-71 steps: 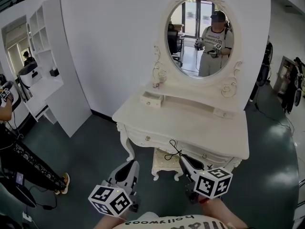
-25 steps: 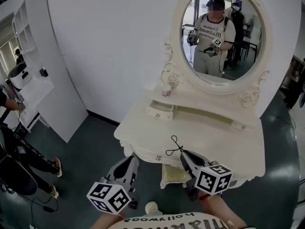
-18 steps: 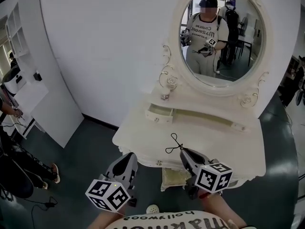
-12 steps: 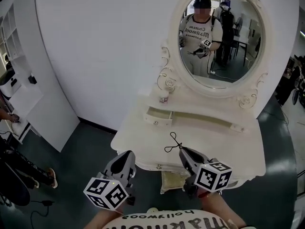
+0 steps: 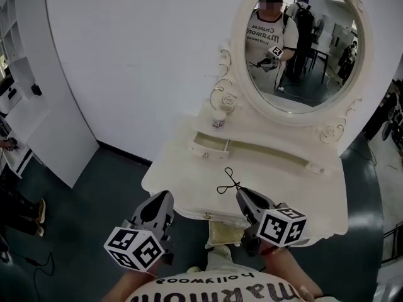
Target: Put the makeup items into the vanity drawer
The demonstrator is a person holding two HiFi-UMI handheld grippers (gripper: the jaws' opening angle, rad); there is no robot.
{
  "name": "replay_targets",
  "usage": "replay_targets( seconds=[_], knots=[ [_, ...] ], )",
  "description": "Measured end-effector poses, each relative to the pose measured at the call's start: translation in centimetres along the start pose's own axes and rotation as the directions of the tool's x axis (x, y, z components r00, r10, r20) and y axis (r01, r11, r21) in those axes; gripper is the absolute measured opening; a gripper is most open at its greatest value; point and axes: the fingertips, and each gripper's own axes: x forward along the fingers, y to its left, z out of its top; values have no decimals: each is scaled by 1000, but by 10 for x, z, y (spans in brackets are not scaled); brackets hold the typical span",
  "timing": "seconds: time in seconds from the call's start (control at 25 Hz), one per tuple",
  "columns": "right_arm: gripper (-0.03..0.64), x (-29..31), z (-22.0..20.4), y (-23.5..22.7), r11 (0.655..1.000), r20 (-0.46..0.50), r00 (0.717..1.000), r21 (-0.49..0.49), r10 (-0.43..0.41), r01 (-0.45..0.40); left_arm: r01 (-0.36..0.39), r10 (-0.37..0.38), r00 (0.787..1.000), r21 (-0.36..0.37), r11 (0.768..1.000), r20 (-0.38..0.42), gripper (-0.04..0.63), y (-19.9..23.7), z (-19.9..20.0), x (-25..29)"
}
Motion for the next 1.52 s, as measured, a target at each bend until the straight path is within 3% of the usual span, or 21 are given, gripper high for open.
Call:
replay_targets(
  seconds=[0.44, 0.64, 0.88, 1.24, 1.52],
  knots=[
    [41, 62, 34, -15, 995, -65, 993, -9, 98, -98, -125, 125, 991, -14, 992, 56, 8, 30, 26, 22],
    [41, 89, 46, -25, 989, -90, 985, 46, 146, -143, -182, 182, 980, -11, 983, 85, 8, 43, 39, 25],
    [41, 122, 48, -33, 984, -166, 970, 53, 175, -168, -279, 285, 953, -74, 958, 103, 8, 67, 43, 11],
    [41, 159, 39, -52, 983, -253, 950, 33, 184, -181, -395, 403, 908, -87, 915, 117, 8, 80, 41, -14],
    [41, 184, 36, -64, 967, -271, 935, 172, 229, -187, -485, 496, 859, -106, 868, 129, 8, 89, 38, -44]
  ],
)
